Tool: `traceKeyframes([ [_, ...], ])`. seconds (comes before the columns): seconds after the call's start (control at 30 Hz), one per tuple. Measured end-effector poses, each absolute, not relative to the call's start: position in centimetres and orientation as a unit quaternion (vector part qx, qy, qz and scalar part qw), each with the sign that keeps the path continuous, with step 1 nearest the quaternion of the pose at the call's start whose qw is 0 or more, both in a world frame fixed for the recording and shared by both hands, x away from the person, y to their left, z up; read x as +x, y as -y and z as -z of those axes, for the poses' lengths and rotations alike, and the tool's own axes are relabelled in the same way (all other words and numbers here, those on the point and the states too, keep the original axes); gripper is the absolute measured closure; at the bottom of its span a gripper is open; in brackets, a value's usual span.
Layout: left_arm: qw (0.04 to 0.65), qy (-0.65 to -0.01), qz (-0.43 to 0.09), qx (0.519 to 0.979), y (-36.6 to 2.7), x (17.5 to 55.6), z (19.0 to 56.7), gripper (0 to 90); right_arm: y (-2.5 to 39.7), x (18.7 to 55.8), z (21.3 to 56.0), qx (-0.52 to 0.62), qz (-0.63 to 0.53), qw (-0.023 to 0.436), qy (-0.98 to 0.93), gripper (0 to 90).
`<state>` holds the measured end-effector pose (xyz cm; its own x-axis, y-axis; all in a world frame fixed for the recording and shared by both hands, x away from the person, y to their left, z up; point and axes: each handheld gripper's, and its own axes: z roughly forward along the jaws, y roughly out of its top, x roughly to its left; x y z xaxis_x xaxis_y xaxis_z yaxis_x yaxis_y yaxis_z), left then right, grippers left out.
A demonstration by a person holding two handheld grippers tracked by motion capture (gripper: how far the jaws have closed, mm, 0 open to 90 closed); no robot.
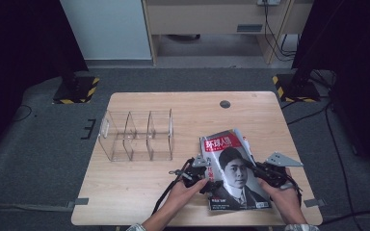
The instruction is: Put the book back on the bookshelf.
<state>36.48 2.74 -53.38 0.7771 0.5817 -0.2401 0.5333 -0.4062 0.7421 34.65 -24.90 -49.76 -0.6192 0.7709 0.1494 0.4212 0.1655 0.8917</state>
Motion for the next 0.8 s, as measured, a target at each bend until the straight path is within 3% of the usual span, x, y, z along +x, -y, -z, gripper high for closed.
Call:
traceKeyframes([
  [0.17, 0.410, -0.319, -0.080, 0.851, -2.3, 35.9, 53.4, 24.7, 24.5, 34.9, 50.9, 0.415, -0.447, 0.176, -0.772, 87.3],
  [0.33, 0.413, -0.334, -0.091, 0.843, -2.6, 36.0, 53.4, 39.9, 24.7, 35.1, 51.4, 0.429, -0.427, 0.178, -0.776, 82.2],
  [0.4, 0.415, -0.338, -0.093, 0.840, -2.8, 36.0, 53.4, 45.3, 24.7, 35.1, 51.6, 0.437, -0.418, 0.181, -0.775, 74.9],
  [0.5, 0.414, -0.335, -0.097, 0.841, -2.8, 35.9, 53.4, 49.3, 24.6, 35.3, 51.8, 0.448, -0.392, 0.186, -0.781, 53.4],
  [0.6, 0.414, -0.335, -0.096, 0.841, -2.8, 36.0, 53.4, 51.5, 25.2, 35.5, 52.0, 0.482, -0.362, 0.229, -0.764, 28.1],
  [0.67, 0.416, -0.339, -0.089, 0.839, -2.9, 36.1, 53.4, 53.1, 25.7, 35.5, 52.1, 0.498, -0.360, 0.234, -0.753, 21.9],
  [0.8, 0.414, -0.338, -0.091, 0.840, -2.9, 36.0, 53.3, 54.8, 26.1, 35.6, 52.8, 0.509, -0.357, 0.212, -0.754, 20.1],
])
